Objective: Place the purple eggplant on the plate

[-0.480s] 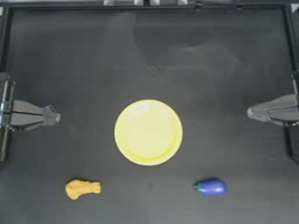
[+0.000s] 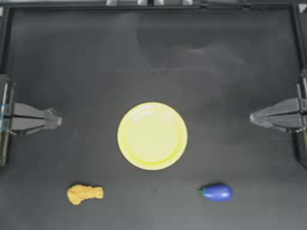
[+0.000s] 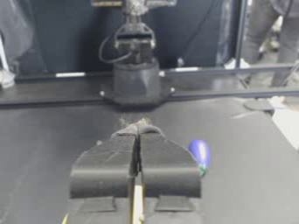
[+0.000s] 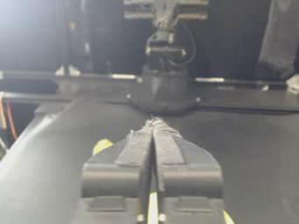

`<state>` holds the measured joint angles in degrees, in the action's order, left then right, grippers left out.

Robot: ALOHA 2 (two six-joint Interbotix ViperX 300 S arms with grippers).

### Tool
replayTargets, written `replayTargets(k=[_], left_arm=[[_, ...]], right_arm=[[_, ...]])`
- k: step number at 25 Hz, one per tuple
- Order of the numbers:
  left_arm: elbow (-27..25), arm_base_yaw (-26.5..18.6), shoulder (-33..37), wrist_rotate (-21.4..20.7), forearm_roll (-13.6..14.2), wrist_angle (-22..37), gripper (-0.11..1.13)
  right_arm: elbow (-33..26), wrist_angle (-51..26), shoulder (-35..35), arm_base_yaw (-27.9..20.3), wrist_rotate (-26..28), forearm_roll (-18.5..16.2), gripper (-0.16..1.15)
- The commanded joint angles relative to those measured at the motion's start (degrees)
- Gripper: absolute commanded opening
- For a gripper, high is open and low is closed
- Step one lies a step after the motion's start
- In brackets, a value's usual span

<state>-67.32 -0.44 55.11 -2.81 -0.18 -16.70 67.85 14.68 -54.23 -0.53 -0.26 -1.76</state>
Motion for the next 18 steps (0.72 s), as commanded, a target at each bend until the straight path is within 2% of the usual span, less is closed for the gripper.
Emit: replayTargets(k=[1,2,3,6,9,18], left_arm=[[0.79,-0.09,0.00,-0.09,0.09,-0.18,0.96],[0.79,-0.18,0.00,-0.09,0.09,-0.18,1.07],[0.79,-0.18,0.09,-0.18,0.09,-0.18,1.12],[0.88,-0.35,0.26,-0.18,0.09,0.44,0.96],[0.97,-0.44,0.35,-0.09,0.00,1.14,1.01],[1.41,-1.76,0.35,0.09,-0.09,2.90,1.03]], right_arm=[[-1.32,-0.35,0.44,-0.44,-0.09,-0.88,0.94],[-1.41,-0.53,0.35,-0.62,-0.09,-0.97,1.04],[-1.32,-0.70,0.35,-0.88,-0.09,-0.97,1.09],[-1.41,-2.11,-0.35,-1.23,-0.09,-0.79,0.98],[-1.85,-4.66,-1.05,-1.23,0.09,-0.44,0.98],[-12.57,-32.43,2.46,-1.23,0.70,3.78,0.98]])
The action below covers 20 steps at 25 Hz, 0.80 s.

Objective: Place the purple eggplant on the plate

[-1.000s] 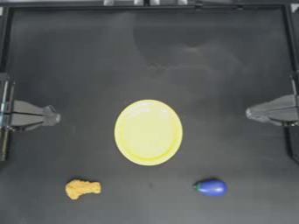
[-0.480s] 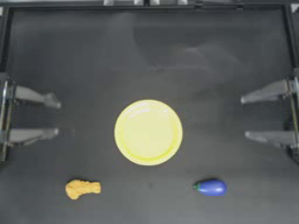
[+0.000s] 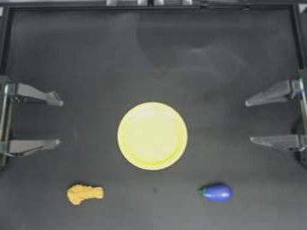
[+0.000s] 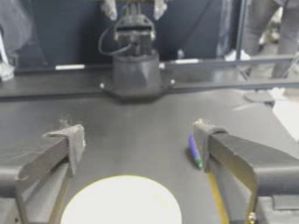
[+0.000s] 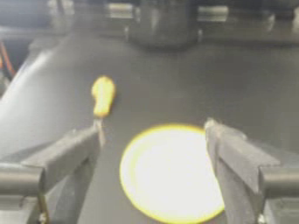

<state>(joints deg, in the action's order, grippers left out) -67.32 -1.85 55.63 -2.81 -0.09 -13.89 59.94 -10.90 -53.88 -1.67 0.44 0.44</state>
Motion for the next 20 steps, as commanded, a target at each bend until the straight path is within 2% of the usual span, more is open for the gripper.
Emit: replayTargets(k=[1,5,9,11,18,20], left_arm=[[1.41,-0.53,-0.18,0.09,-0.18,0.09,1.03],[1.41,-0.88,-0.18,0.18,-0.53,0.79,1.03],[1.41,-0.88,-0.18,0.18,-1.14,1.14,1.03],[1.41,-0.97,-0.18,0.18,-1.14,1.23,1.03],[1.41,-1.32,-0.26,0.18,-1.23,2.02,1.03],[1.41,-1.58,-0.26,0.18,-1.23,2.29,1.03]], right_arm=[[-6.42,-10.72,3.43,0.00,0.09,2.20,0.98],[-12.48,-21.09,9.14,1.05,0.26,2.55,0.98],[-17.31,-28.30,15.21,3.08,2.99,1.05,0.98],[-18.98,-30.59,17.49,4.92,5.19,-0.97,0.98],[-22.15,-34.63,23.82,13.27,19.42,-11.87,0.98],[-22.32,-35.07,25.14,15.21,22.94,-13.45,0.98]])
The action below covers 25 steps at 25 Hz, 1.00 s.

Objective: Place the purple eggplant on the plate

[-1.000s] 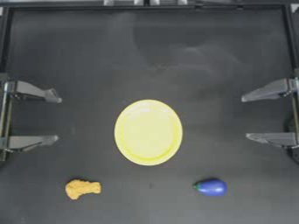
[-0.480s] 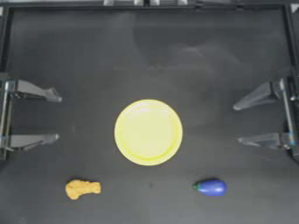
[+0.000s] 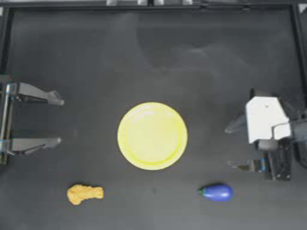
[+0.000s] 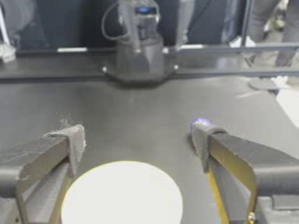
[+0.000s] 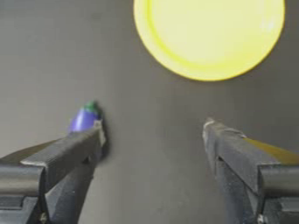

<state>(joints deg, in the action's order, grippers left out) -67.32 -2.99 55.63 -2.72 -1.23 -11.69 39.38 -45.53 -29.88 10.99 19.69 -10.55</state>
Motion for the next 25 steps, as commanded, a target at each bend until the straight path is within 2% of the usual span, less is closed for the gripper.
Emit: replayTargets(k=[1,7,14,25], left_arm=[[1.41,-0.44,-0.26,0.09,-0.09,0.26,1.03],[1.41,-0.70,-0.18,0.09,-0.18,0.79,1.03],[1.41,-0.70,-0.18,0.09,-0.09,1.23,1.03],[1.14,-0.70,-0.09,0.18,-0.09,1.32,1.03]], right_arm=[[-1.93,-0.62,1.76,3.52,5.19,-2.72,0.98],[-2.64,-0.88,5.62,6.94,9.93,-2.29,0.98],[-3.16,-0.79,9.84,8.79,12.66,-0.35,0.98],[-3.87,-0.62,18.28,11.78,16.52,-0.26,0.97]])
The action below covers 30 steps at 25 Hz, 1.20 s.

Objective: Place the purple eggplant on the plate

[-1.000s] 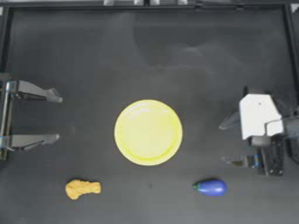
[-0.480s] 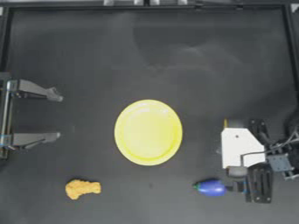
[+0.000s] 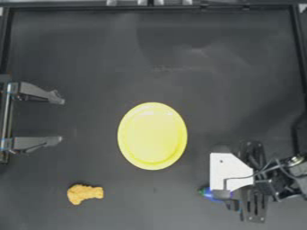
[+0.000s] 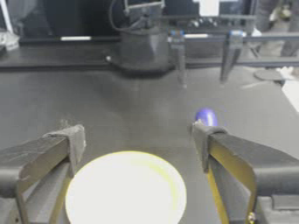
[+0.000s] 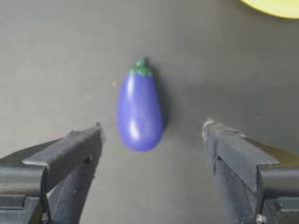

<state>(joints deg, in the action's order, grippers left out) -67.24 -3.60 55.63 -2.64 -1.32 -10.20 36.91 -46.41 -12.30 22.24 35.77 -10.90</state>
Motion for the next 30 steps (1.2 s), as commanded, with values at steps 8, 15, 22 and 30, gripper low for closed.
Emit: replayTargets(k=[8,15,22,30], left_arm=[[0.62,-0.35,1.14,0.26,-0.09,0.35,1.03],[0.62,-0.44,1.23,0.26,-0.44,1.05,1.03],[0.62,-0.44,1.23,0.26,-0.44,1.05,1.03],[0.70,-0.53,0.70,0.35,-0.44,1.05,1.03]], right_arm=[[-1.67,0.70,5.89,1.67,2.99,0.09,0.97],[-1.85,1.93,10.63,1.76,3.08,-0.18,0.97],[-2.55,2.02,14.33,1.76,3.16,-0.18,0.94],[-2.11,2.11,15.47,1.76,2.90,1.05,0.51]])
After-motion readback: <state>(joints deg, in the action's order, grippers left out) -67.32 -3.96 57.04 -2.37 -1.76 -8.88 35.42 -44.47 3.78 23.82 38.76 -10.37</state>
